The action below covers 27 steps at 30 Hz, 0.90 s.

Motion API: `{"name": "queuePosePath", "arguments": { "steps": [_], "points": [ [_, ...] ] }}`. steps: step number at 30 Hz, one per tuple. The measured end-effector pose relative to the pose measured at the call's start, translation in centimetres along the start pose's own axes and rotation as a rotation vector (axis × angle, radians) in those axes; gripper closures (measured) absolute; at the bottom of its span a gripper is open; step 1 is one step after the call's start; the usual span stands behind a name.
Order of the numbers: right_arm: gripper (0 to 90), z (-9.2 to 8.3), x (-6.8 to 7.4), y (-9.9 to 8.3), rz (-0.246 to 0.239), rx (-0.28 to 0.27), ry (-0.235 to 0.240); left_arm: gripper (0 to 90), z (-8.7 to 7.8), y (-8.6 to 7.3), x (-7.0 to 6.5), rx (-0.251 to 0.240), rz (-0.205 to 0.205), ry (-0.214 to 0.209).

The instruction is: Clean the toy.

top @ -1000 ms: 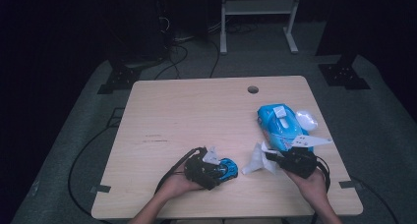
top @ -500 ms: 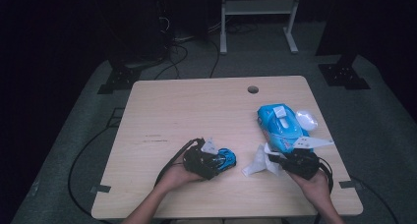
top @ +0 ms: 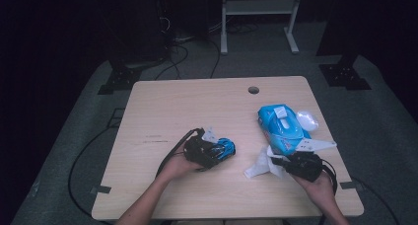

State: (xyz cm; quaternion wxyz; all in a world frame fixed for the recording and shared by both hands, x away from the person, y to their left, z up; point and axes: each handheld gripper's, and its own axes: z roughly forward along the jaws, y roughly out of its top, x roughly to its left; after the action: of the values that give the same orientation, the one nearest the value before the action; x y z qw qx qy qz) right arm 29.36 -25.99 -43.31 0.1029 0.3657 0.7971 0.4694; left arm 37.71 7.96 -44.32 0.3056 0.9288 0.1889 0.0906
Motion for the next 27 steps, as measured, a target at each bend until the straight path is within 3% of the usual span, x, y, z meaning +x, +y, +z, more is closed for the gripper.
{"name": "queuePosePath", "arguments": {
  "steps": [4, 7, 11, 19, 27],
  "points": [
    [78.9, 0.5, -0.2, -0.4, -0.017, 0.025, 0.004, 27.9, 0.1, 0.0, 0.7, -0.002, -0.015, 0.003],
    [72.3, 1.1, -0.2, -0.5, -0.038, 0.064, 0.000, 27.9, 0.3, -0.1, 1.0, 0.001, -0.024, 0.001],
    [63.2, 1.3, 0.0, -0.6, -0.057, 0.069, 0.011, 27.9, 0.7, -0.3, 1.2, 0.006, -0.033, -0.006],
    [47.5, 0.7, -0.5, -0.8, -0.039, 0.037, 0.010, 27.8, 1.5, -0.9, 1.3, 0.020, -0.043, -0.012],
    [45.9, -0.3, -0.4, -0.9, -0.067, 0.023, 0.001, 27.5, 1.6, -0.9, 1.4, 0.006, -0.043, -0.018]
  ]
}}
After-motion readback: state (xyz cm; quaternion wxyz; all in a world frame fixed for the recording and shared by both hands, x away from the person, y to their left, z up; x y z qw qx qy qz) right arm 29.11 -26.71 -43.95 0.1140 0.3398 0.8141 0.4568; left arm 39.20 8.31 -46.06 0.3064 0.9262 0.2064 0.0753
